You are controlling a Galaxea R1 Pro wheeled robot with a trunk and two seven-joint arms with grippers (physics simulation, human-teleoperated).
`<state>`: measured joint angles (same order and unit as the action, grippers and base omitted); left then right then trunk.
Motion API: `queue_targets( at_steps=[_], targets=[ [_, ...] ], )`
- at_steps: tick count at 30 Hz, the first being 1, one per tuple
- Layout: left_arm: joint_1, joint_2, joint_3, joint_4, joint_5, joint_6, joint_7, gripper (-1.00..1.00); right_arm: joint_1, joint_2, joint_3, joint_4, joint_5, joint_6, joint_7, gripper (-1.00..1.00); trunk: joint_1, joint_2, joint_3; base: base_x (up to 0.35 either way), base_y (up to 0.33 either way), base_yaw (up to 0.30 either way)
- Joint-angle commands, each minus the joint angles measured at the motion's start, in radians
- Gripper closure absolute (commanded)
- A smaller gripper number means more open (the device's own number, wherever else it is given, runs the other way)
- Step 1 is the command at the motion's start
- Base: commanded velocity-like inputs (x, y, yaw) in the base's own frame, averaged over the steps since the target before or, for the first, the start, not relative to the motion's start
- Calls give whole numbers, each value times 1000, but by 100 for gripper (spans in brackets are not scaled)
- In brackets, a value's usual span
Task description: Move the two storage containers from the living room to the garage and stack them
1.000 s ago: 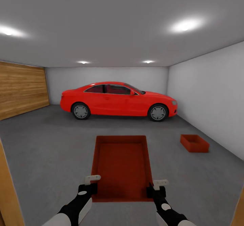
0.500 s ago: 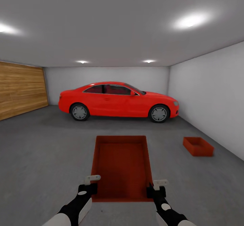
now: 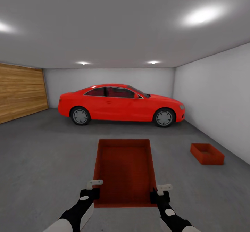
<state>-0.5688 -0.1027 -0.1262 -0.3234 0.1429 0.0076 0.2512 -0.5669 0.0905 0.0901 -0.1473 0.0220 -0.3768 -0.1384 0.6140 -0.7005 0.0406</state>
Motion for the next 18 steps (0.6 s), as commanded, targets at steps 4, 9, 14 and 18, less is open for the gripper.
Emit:
queue_targets(
  at_steps=[4, 9, 14, 18],
  targets=[
    [0, 12, 11, 1, 15, 2, 10, 100, -1, -5, -33, -4, 5, -3, -10, 100, 1, 0, 0, 322, 0, 0],
    [0, 12, 11, 1, 15, 2, 10, 100, -1, -5, -33, -4, 5, -4, -10, 100, 1, 0, 0, 322, 0, 0],
    [0, 12, 11, 1, 15, 2, 10, 100, -1, -5, -33, -4, 5, -3, -10, 100, 1, 0, 0, 322, 0, 0],
    [0, 12, 11, 1, 15, 2, 10, 100, -1, -5, -33, -4, 4, -3, -10, 100, 1, 0, 0, 322, 0, 0]
  ],
)
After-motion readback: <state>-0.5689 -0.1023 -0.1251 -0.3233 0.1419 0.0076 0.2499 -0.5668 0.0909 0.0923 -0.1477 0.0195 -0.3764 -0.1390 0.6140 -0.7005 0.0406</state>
